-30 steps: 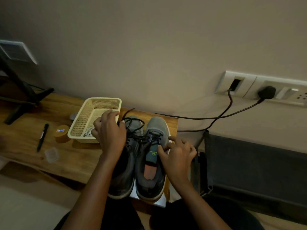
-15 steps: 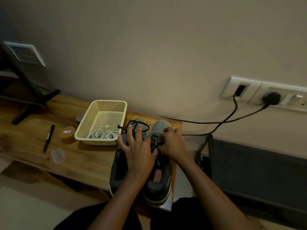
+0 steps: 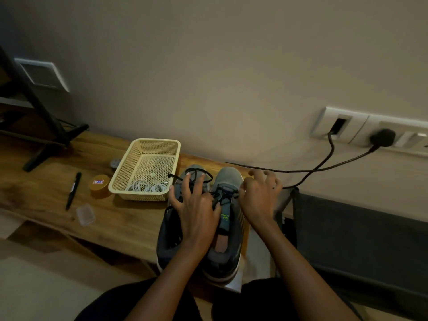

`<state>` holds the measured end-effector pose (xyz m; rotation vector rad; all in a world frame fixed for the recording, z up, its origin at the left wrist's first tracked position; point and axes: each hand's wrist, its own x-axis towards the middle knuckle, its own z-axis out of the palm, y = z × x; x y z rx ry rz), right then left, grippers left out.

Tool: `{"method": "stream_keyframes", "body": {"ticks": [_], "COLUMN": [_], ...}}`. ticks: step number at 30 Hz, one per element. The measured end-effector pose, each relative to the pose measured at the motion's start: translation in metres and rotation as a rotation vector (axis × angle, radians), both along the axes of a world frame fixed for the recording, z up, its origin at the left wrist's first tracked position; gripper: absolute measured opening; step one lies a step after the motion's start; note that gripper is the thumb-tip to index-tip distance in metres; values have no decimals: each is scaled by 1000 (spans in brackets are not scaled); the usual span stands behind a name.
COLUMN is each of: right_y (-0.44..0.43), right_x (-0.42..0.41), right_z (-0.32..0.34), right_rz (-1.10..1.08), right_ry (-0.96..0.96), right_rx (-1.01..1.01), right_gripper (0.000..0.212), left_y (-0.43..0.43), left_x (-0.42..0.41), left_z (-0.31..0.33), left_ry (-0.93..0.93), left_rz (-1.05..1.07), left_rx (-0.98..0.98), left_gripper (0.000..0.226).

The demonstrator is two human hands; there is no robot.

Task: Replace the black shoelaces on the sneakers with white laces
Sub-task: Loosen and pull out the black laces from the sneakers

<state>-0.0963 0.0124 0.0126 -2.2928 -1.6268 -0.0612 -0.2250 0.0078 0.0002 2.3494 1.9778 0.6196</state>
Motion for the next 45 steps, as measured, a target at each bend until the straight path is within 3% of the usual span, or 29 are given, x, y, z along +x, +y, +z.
{"method": "stream_keyframes", "body": {"ticks": [5,8,11,18,22,26,30,36,42,45], "right_y": [-1,-2,-2,-5,-4,-2,1,1,-3,-1], "right_x": [-10,-18,-20,0,16,1,-14,-7,23,18], "right_z": [10,8,6,15,16,15,9,8,14,12], "right_rz": [140,232,259,102,3,188,290,269,45,91], "right_ry": [126,57,-2,16,133,170,87,112,216,179], "right_rx": [-75,-226,-207,16,-141,-191,-293,-189,-189,-181], "right_gripper": [23,24,23,17,18,22,23,20,18,19], "left_y": [1,0,-1,0,0,1,1,-1,-2,-1], "left_x": [0,1,2,0,0,1,2,2,4,3], "left_z": [-2,-1,-1,0,-2,-4,-1,1,1,-1], "left_ry": [-10,4,9,-39,-50,-29,7,23,-62,-72], "left_rz": [9,5,7,28,18,26,5,-3,8,11], "left_rx": [10,-10,-38,-28,-2,-7,-54,-73,-61,-65], "left_gripper": [15,21,23,21,18,23,35,34,15,16]}}
